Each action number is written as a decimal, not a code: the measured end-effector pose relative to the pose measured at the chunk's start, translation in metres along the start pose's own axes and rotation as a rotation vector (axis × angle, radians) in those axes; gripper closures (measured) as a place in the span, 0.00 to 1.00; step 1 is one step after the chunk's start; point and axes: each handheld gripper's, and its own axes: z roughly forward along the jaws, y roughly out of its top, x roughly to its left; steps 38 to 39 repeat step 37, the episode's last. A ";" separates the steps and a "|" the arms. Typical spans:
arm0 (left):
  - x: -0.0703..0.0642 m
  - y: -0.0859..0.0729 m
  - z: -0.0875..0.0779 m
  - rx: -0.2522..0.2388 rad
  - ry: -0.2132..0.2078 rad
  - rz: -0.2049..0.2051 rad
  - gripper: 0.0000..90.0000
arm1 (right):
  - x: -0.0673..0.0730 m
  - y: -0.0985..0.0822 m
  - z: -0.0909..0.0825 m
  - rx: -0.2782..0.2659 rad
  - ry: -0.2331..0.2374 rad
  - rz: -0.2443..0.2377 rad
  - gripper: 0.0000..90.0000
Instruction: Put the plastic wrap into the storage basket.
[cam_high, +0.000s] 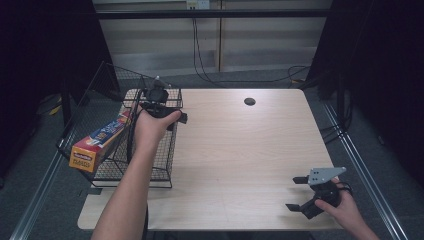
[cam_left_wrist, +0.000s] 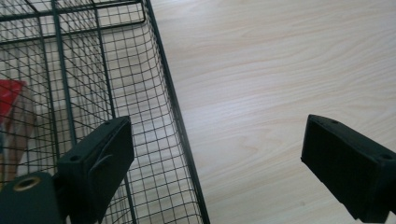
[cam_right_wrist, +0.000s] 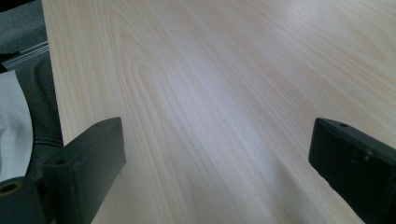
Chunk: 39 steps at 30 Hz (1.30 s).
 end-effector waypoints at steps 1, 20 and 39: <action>-0.001 -0.001 0.001 -0.001 -0.003 0.000 0.11 | 0.000 0.000 0.000 0.003 0.000 0.002 0.04; -0.033 -0.010 0.019 -0.021 -0.099 0.081 0.10 | 0.000 0.000 0.001 0.004 0.006 0.003 0.04; -0.057 -0.016 0.028 -0.029 -0.177 0.138 0.10 | 0.000 -0.001 0.000 0.003 0.005 0.006 0.04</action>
